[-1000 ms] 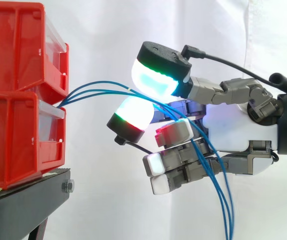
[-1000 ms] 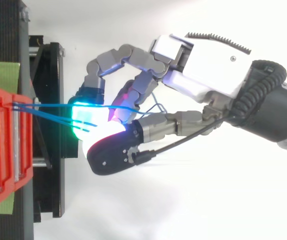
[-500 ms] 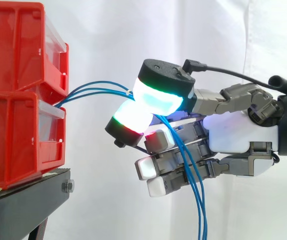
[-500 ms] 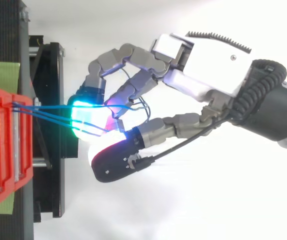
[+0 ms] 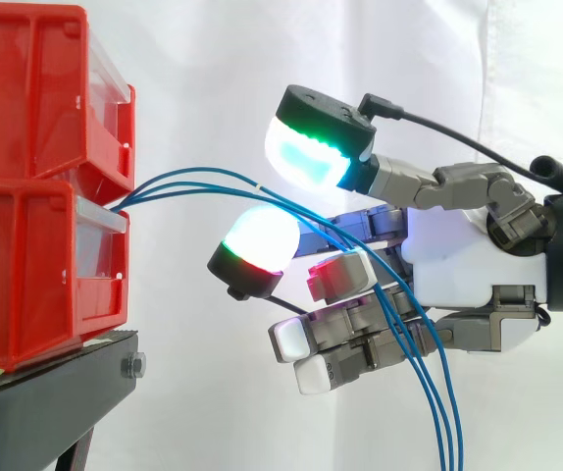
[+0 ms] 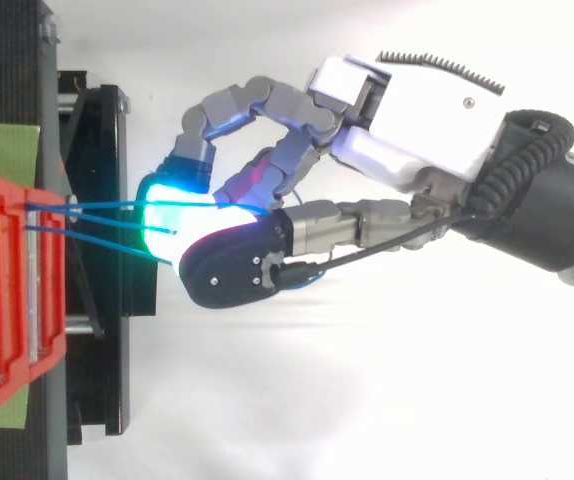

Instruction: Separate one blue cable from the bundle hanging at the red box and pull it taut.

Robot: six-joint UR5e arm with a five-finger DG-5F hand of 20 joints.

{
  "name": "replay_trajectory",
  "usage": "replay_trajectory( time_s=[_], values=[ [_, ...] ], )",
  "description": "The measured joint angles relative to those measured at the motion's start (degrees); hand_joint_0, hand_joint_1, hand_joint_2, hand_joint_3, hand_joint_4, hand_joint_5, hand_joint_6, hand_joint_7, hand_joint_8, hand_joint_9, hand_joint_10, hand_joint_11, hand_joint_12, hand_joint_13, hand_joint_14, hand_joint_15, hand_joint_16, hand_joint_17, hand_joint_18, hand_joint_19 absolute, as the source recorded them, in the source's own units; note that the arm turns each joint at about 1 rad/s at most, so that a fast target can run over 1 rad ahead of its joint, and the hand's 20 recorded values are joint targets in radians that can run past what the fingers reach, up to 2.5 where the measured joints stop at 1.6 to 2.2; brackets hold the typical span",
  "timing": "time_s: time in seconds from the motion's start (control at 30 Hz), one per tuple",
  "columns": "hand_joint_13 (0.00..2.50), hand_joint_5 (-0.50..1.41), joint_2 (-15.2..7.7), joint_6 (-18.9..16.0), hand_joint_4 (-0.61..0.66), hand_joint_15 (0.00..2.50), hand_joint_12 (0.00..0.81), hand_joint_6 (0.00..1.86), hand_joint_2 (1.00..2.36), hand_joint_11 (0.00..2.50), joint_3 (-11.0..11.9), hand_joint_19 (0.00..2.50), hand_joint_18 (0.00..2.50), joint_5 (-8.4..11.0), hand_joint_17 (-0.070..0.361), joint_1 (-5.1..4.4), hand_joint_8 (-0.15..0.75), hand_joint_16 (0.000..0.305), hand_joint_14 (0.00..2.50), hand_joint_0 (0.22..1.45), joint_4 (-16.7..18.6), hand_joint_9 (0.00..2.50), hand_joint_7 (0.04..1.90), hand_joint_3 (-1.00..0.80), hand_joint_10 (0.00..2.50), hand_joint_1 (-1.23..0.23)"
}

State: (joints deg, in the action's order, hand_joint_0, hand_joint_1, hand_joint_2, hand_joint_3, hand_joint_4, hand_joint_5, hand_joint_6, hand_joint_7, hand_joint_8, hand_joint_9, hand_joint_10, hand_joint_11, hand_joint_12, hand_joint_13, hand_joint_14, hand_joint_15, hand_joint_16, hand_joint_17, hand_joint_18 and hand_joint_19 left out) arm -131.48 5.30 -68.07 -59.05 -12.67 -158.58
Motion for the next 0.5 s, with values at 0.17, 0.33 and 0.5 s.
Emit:
replay_trajectory(
  time_s=[0.17, 0.33, 0.5],
  values=[
    [0.93, -0.16, 0.0, -0.35, 0.0, 0.6, 0.344, 0.91, 1.02, 1.17, 0.0, 0.5, 0.77, 0.0, 0.091, 0.04, 0.327, 0.041, 0.02, 0.66, -0.46, 1.25, 1.01, -0.32, 0.01, -0.78],
    [0.91, -0.18, 0.03, -0.52, -0.08, 0.6, 0.339, 0.95, 1.02, 1.15, 0.0, 0.48, 0.76, -0.01, 0.09, 0.03, 0.312, 0.04, 0.02, 0.74, -0.65, 1.2, 0.98, -0.33, 0.01, -0.86],
    [0.89, -0.18, 0.07, -0.55, -0.04, 0.58, 0.333, 0.95, 1.0, 1.14, -0.01, 0.46, 0.76, -0.01, 0.089, 0.0, 0.304, 0.039, 0.02, 0.76, -0.68, 1.17, 0.96, -0.5, 0.01, -0.92]
  ],
)
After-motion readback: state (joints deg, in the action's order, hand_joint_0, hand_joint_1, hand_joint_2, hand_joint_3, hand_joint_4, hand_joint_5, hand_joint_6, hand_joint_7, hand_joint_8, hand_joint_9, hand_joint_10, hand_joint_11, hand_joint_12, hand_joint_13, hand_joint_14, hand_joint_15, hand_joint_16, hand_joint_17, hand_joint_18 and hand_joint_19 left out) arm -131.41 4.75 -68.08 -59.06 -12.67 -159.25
